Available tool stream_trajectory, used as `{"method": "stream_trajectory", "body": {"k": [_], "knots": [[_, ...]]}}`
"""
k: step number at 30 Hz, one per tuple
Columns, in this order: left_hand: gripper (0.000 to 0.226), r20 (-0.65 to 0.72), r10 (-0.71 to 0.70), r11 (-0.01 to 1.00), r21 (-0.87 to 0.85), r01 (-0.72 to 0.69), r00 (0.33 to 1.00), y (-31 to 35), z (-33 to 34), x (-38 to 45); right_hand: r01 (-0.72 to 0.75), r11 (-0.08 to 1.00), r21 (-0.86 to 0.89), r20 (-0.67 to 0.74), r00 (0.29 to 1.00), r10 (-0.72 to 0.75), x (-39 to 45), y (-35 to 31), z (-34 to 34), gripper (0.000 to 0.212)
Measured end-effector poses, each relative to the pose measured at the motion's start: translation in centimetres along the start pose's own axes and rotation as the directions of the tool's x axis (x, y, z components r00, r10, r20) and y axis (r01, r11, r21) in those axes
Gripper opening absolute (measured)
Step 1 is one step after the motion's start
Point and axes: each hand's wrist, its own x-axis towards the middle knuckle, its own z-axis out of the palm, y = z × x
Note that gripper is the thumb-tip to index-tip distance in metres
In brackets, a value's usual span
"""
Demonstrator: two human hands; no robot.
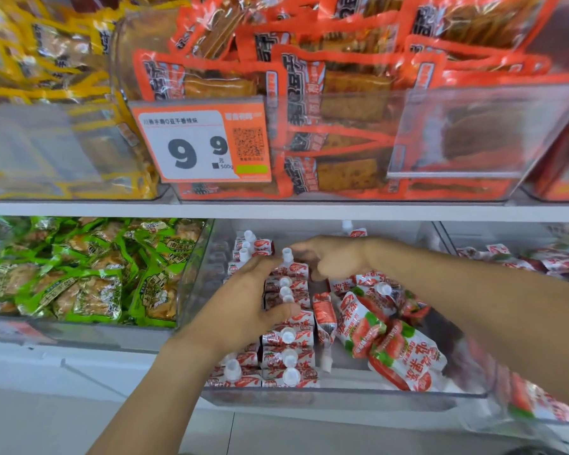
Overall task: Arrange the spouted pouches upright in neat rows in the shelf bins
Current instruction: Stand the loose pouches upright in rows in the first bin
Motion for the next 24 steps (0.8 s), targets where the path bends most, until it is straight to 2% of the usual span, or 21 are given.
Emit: {"method": "stream_trajectory", "body": {"k": [2,4,7,8,10,13,17,21,24], "knots": [[0.075,0.012,0.001,1.0,0.011,-0.001,1.0,-0.1,0.1,0.3,-0.029,0.992,-0.121,-0.091,0.996,0.018,-1.1,-0.6,-0.5,0.072],[0.076,0.031,-0.003,1.0,0.017,0.003,1.0,-0.2,0.1,0.4,-0.026,0.979,-0.201,-0.208,0.978,-0.017,-3.1,-0.8,-0.9,0.056],[0.071,0.053,-0.002,0.999,0.034,0.0,0.999,-0.2,0.1,0.3,0.035,0.978,-0.204,-0.19,0.979,-0.074,-7.1,-0.8,-0.5,0.03],[0.068,0.054,-0.001,0.999,0.037,-0.001,0.999,-0.2,0.0,0.3,0.061,0.972,-0.227,-0.144,0.985,-0.095,-8.3,-1.0,0.2,0.03],[0.064,0.047,0.003,0.999,0.044,-0.005,0.999,-0.1,-0.1,0.2,0.116,0.938,-0.328,-0.096,0.983,-0.155,-9.4,-1.4,1.9,0.046],[0.057,0.034,-0.002,0.998,0.06,-0.001,0.999,0.3,-0.1,0.0,0.132,0.841,-0.524,-0.152,0.957,-0.246,-8.9,-1.3,4.0,0.067],[0.048,0.031,-0.011,0.998,0.06,0.009,0.999,0.7,-0.2,-0.4,0.105,0.765,-0.635,-0.106,0.97,-0.221,-8.0,-0.7,4.6,0.074],[0.049,0.042,-0.012,0.998,0.062,0.009,0.999,0.9,-0.6,-0.5,0.098,0.691,-0.716,-0.136,0.951,-0.276,-8.6,-0.1,4.1,0.048],[0.048,0.048,-0.021,0.998,0.055,0.018,0.999,1.1,-0.7,-0.6,0.116,0.736,-0.667,-0.15,0.947,-0.285,-9.4,0.6,3.0,0.036]]}}
